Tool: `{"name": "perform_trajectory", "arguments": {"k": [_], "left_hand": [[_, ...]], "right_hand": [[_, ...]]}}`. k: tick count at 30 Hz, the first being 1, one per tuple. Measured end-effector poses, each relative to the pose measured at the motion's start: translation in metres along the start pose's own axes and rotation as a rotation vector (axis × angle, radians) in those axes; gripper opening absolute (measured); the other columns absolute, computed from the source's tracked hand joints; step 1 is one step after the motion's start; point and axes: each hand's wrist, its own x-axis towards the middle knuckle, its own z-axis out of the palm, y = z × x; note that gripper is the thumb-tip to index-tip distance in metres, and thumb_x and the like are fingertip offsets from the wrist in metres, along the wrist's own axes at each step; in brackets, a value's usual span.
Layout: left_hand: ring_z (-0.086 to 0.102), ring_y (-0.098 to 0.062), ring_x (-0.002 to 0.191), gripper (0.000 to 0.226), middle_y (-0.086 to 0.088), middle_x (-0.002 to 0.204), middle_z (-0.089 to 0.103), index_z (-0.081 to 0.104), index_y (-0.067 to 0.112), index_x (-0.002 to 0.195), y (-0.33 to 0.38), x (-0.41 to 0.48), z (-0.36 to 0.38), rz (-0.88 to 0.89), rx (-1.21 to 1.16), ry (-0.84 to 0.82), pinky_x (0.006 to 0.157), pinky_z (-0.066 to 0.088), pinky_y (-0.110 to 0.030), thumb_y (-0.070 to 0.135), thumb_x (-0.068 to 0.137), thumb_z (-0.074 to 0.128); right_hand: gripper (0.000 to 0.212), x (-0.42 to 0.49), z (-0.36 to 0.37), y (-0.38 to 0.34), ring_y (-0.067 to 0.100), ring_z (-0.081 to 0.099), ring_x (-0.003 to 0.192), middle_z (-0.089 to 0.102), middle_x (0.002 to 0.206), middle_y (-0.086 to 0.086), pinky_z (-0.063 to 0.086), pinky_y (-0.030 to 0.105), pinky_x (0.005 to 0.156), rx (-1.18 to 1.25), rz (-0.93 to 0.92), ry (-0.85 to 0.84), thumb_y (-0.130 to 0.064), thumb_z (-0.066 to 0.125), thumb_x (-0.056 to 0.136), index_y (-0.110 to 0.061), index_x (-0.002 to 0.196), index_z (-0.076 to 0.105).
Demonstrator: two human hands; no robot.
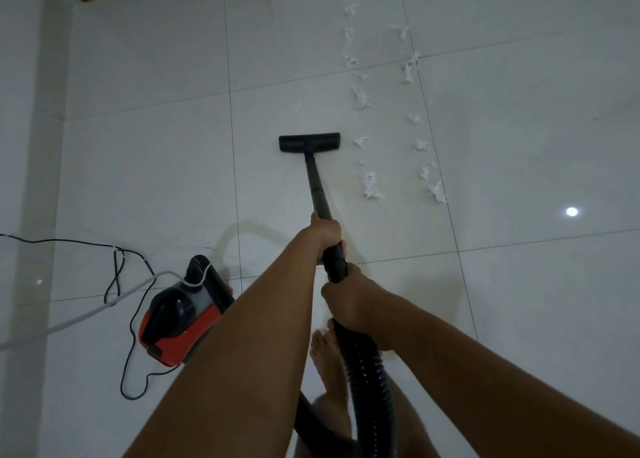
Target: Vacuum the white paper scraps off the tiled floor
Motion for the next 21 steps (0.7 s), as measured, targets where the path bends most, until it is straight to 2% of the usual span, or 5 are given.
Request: {"name": "perform_trajectory", "arguments": {"k": [4, 11, 15, 19, 21], "left_hand": [[0.049, -0.014, 0.057, 0.050, -0.011, 0.085, 0.053, 0.026, 0.032, 0.152, -0.021, 0.009, -0.004, 0.000, -0.001, -0.014, 0.056, 0.049, -0.027, 0.016, 0.106, 0.038], [0.050, -0.015, 0.059, 0.058, -0.011, 0.085, 0.054, 0.020, 0.033, 0.156, -0.060, -0.011, -0.006, 0.003, 0.056, -0.028, 0.053, 0.048, -0.028, 0.012, 0.105, 0.038], [0.051, -0.014, 0.058, 0.055, -0.012, 0.084, 0.055, 0.026, 0.029, 0.152, -0.079, -0.036, -0.016, -0.014, 0.062, -0.034, 0.045, 0.048, -0.025, 0.007, 0.104, 0.038], [0.052, -0.015, 0.062, 0.056, -0.013, 0.087, 0.054, 0.027, 0.027, 0.154, -0.102, -0.056, -0.028, -0.041, 0.037, -0.033, 0.056, 0.049, -0.026, 0.004, 0.104, 0.037], [0.051, -0.015, 0.062, 0.054, -0.013, 0.087, 0.053, 0.029, 0.026, 0.153, -0.113, -0.061, -0.030, -0.056, 0.019, -0.037, 0.057, 0.049, -0.025, 0.005, 0.104, 0.038]], "right_hand": [[0.057, 0.003, 0.013, 0.022, 0.018, 0.057, 0.051, 0.061, 0.089, 0.015, 0.048, 0.023, 0.040, -0.004, -0.032, 0.001, -0.013, 0.044, 0.103, -0.029, 0.154, 0.024], [0.050, -0.016, 0.032, 0.055, 0.014, 0.057, 0.041, 0.062, 0.081, 0.013, 0.048, 0.021, 0.036, -0.014, 0.004, 0.026, -0.015, 0.046, 0.104, -0.026, 0.150, 0.031], [0.047, -0.042, 0.045, 0.064, 0.019, 0.058, 0.049, 0.059, 0.076, 0.013, 0.052, 0.026, 0.042, 0.016, 0.050, -0.032, -0.012, 0.041, 0.103, -0.021, 0.149, 0.031], [0.048, -0.066, 0.060, 0.076, 0.017, 0.055, 0.039, 0.057, 0.069, 0.013, 0.049, 0.023, 0.039, -0.022, 0.072, -0.072, -0.011, 0.040, 0.103, -0.016, 0.150, 0.031], [0.047, -0.072, 0.067, 0.084, 0.018, 0.055, 0.038, 0.057, 0.069, 0.013, 0.050, 0.025, 0.042, -0.014, 0.072, -0.092, -0.012, 0.039, 0.103, -0.016, 0.149, 0.032]]}}
